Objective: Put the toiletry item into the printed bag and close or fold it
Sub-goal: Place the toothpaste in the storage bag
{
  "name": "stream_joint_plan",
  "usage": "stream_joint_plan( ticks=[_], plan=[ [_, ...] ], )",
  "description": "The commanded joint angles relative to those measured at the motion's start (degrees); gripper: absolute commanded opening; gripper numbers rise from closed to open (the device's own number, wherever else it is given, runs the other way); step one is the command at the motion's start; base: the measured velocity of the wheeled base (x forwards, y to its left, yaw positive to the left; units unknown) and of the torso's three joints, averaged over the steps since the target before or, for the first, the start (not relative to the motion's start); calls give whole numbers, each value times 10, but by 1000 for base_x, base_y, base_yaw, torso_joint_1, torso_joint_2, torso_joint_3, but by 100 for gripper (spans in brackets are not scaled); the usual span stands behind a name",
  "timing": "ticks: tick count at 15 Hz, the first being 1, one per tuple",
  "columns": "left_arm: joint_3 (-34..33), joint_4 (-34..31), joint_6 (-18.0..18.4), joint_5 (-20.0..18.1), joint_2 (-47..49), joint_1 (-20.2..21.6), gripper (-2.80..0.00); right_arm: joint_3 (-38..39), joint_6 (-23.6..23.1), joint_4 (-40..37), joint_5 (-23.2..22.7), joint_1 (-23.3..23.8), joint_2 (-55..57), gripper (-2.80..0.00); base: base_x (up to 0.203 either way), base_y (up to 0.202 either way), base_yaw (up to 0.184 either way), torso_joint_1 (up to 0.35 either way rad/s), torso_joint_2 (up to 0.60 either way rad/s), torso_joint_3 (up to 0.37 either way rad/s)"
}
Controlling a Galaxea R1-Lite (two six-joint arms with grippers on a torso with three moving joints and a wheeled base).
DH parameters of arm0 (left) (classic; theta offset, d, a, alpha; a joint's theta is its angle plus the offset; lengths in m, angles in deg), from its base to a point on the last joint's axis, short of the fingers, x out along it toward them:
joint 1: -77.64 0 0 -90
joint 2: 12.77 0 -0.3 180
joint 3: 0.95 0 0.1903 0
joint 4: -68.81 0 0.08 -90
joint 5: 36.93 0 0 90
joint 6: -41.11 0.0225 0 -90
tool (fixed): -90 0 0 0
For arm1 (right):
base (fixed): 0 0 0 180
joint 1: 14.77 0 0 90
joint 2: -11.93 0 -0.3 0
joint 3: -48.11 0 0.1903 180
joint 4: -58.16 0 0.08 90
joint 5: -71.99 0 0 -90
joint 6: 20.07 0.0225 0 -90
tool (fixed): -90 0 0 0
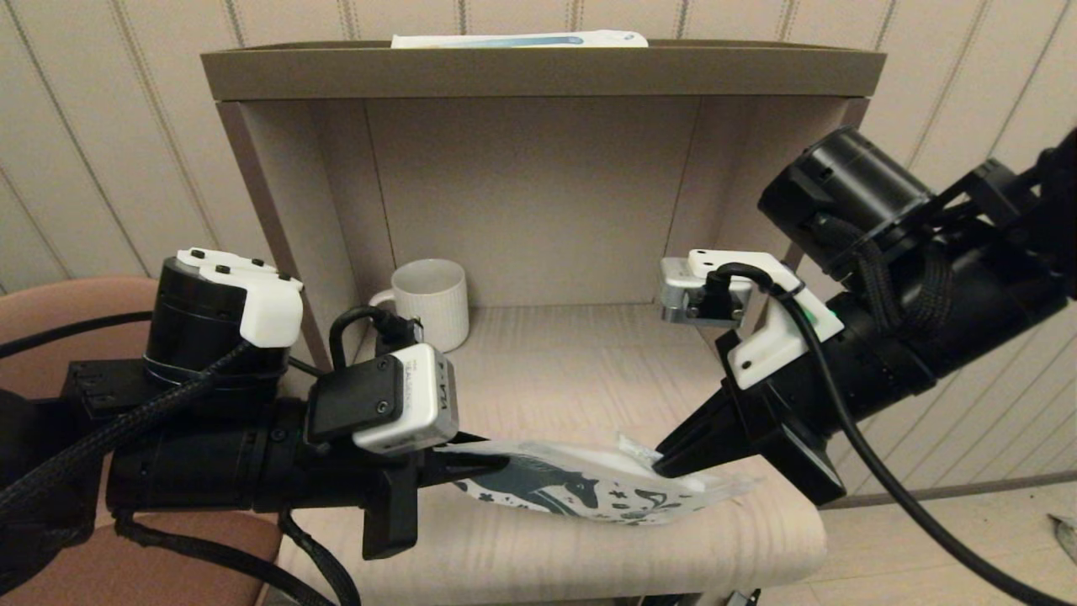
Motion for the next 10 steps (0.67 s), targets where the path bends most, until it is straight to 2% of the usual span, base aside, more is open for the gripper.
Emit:
stream_joint_plan(
  ticks=[1,10],
  plan=[
    [-2,2,0,-5,0,3,-280,10,-2,3,-2,0,-1,-280,0,0,0,0,0,0],
    [-5,10,-4,-14,14,10,-280,25,-5,22,-2,-14,-24,-280,0,0,0,0,0,0]
  ],
)
